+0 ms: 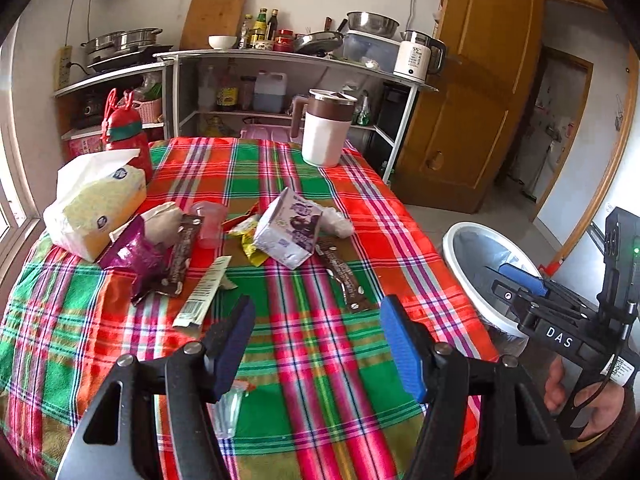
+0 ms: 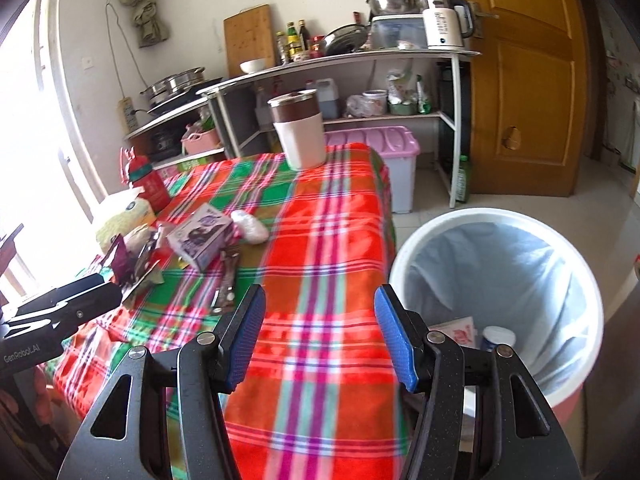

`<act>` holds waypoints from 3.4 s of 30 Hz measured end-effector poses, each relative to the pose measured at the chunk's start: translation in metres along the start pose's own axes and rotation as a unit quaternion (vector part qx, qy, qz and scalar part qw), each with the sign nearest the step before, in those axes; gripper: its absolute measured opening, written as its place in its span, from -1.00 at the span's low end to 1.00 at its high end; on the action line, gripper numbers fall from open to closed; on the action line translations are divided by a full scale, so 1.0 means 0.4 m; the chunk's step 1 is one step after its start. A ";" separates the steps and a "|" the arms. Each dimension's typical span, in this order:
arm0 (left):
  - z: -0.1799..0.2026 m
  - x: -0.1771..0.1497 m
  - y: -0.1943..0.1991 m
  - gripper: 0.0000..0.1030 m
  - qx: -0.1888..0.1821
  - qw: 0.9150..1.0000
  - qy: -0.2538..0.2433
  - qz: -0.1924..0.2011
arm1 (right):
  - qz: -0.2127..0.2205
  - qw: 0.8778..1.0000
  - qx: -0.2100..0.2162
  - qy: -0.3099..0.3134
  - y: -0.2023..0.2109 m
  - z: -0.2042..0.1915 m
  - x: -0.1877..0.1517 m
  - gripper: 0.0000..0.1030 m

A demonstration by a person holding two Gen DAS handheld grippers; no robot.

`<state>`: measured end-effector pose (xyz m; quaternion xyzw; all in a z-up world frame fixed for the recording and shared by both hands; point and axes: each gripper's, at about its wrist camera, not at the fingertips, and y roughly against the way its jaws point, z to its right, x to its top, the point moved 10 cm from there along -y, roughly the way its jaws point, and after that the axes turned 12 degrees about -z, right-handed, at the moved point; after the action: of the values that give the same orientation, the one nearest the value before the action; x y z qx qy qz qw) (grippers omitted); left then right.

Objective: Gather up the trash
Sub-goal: 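Grasp the clear plastic cup with the left tool while the right tool grasps the chocolate wrapper, then carry the plastic cup and chocolate wrapper over the trash bin with both tools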

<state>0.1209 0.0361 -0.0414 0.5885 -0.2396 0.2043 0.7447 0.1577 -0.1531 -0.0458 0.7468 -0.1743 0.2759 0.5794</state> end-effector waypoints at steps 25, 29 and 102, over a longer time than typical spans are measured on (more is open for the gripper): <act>-0.182 -0.150 -0.073 0.45 0.002 0.997 0.050 -0.062 | -0.081 0.994 -0.003 0.078 -0.236 -0.186 0.039 0.12; -0.183 -0.156 -0.092 0.45 0.001 0.996 0.057 -0.069 | -0.091 0.993 -0.001 0.076 -0.257 -0.189 0.045 0.12; 0.082 0.029 -0.044 -0.09 -0.050 0.998 -0.024 -0.011 | -0.021 1.000 0.012 -0.007 -0.028 -0.013 0.043 -0.64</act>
<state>0.1368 0.0004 -0.0419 0.5577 -0.2609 0.1701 0.7694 0.1767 -0.1441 -0.0429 0.7595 -0.1592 0.2600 0.5747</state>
